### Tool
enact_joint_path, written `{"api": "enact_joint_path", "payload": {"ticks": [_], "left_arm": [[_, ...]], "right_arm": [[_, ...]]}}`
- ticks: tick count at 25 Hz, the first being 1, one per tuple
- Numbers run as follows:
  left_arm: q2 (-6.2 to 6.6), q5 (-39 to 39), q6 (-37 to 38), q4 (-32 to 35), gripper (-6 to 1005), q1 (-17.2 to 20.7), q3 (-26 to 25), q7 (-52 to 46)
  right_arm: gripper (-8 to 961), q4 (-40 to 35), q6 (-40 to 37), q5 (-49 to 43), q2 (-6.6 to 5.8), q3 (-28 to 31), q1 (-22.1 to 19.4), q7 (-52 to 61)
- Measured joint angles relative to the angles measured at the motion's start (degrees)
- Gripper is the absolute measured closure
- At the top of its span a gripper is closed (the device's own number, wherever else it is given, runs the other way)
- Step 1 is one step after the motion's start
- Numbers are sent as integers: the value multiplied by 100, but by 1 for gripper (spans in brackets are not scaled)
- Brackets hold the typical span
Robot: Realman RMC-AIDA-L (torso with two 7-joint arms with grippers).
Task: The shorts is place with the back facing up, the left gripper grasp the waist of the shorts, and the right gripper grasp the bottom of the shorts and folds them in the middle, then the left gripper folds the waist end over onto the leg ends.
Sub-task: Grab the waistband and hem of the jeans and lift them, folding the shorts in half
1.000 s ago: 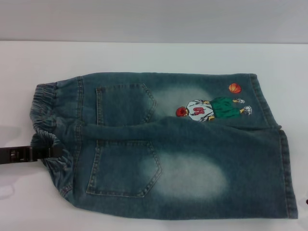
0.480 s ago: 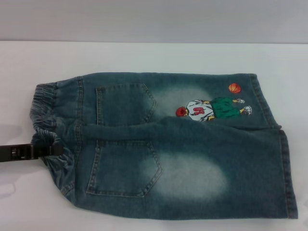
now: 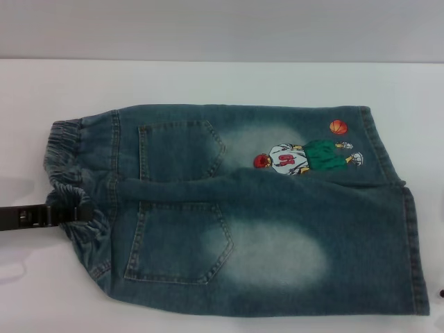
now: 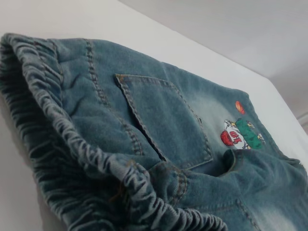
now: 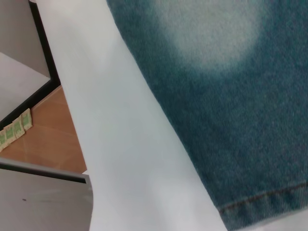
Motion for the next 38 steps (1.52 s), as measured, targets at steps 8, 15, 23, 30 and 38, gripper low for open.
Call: {"api": "enact_joint_path", "payload": {"ticks": [8,15,23,30,38], "left_arm": [[-25,0,-1,0,896,-5,0,-2],[-45,0,-17,1,892,2,0,-2],[-53,2,-17,1,888,5,1,-2],[-57,24,-17,1,884,18,1,1],[-57,28,-17,1,879,23,1,13]], "right_arm": [[320,3,97,-3,78,-37,30,-5],[319,11,207,-3,133,-155,34,-7],[320,1,236,-3,207,-159,44,-6],[320,-50,232,24,249,-119,78,-2],[319,-160,172,59,325,-86,186,1]]}}
